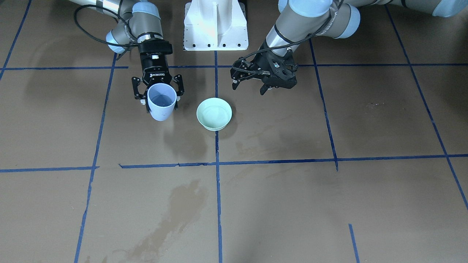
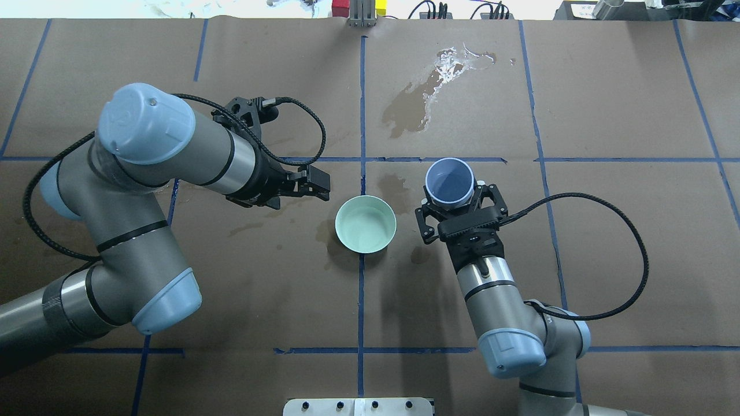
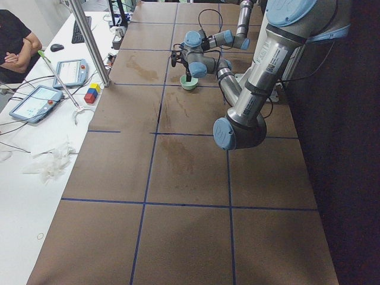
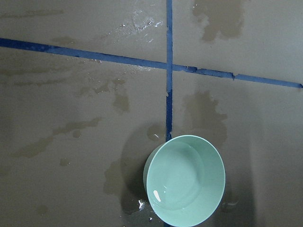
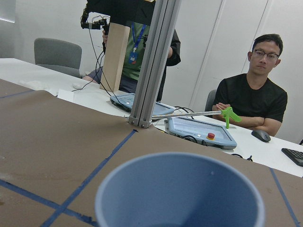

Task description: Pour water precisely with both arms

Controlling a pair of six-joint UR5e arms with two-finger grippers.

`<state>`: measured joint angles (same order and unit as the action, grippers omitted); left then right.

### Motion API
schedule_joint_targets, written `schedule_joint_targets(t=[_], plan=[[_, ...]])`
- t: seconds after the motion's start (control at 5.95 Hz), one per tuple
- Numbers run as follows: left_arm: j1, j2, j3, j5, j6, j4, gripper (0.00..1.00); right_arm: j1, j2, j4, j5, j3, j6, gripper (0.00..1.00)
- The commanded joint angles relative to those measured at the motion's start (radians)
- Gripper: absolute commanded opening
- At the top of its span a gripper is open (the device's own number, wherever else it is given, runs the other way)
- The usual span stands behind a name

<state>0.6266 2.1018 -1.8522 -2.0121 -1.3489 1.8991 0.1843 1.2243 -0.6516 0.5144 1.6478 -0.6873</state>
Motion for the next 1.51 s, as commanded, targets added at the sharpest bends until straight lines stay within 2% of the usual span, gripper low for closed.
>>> schedule_joint_targets(t=[0.0,0.34,0.5,0.84,1.01,1.34], plan=[[0.016,-0.014,-0.022,0.000,-0.001,-0.002,1.00,-0.023,-0.051,-0.039,0.000,-0.013,0.017,0.21],[0.018,-0.035,-0.044,0.000,-0.001,-0.002,1.00,-0.025,-0.104,-0.153,-0.002,-0.008,0.139,0.18],[0.018,-0.036,-0.044,0.000,-0.001,-0.002,0.99,-0.025,-0.107,-0.231,-0.004,-0.012,0.144,0.15],[0.018,-0.051,-0.070,0.003,-0.001,-0.005,1.00,-0.026,-0.112,-0.308,-0.005,-0.014,0.167,0.09],[0.022,-0.055,-0.074,0.003,-0.001,-0.005,1.00,-0.026,-0.117,-0.407,-0.026,-0.006,0.275,0.08],[0.022,-0.057,-0.099,0.003,-0.004,-0.011,1.00,-0.028,-0.134,-0.472,-0.040,-0.009,0.394,0.08]])
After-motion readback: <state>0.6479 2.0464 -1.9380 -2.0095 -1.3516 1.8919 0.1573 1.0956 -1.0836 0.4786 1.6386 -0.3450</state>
